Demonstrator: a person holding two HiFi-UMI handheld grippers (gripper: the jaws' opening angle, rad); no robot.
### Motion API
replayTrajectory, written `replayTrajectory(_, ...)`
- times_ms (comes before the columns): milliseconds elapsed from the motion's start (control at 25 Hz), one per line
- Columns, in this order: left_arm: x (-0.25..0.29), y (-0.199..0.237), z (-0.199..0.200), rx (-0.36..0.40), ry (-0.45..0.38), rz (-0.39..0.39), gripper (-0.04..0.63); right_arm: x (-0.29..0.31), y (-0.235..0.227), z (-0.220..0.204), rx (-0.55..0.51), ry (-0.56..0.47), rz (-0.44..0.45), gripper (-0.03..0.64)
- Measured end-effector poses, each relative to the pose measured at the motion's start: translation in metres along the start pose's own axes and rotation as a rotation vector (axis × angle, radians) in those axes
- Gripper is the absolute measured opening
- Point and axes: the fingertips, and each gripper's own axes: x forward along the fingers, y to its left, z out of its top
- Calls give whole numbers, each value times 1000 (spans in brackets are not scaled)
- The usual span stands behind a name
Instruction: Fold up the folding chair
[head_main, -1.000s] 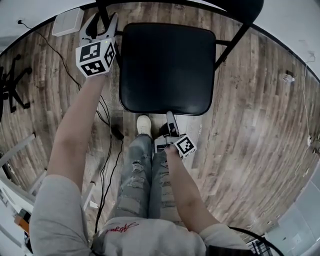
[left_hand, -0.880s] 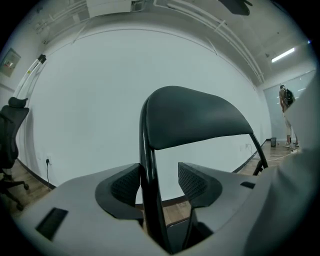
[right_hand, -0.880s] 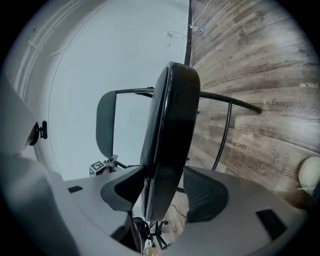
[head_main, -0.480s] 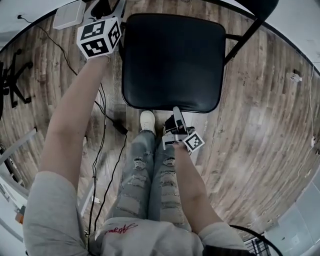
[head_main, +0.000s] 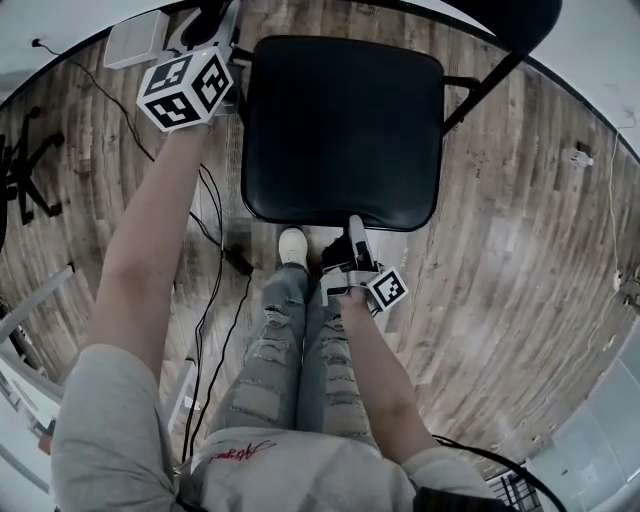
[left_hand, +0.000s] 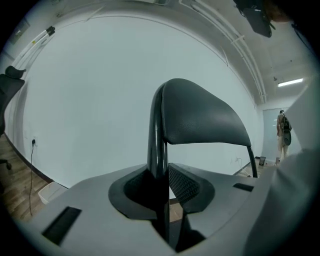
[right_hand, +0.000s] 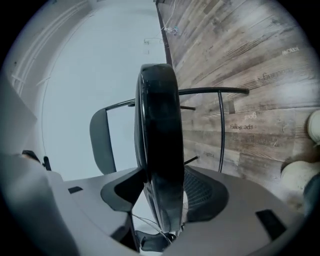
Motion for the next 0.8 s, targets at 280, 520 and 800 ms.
replayTrajectory(280,12,-1,26,16,38,-63,104,18,53,6,105,-71,-83,230)
replayTrajectory(520,38,4,49,7,88,-110,104,42,109,11,211,-176,-119,230)
replayTrajectory(800,92,21,64,-14,112,-118,104,82,148,6,277,-98,-123,230)
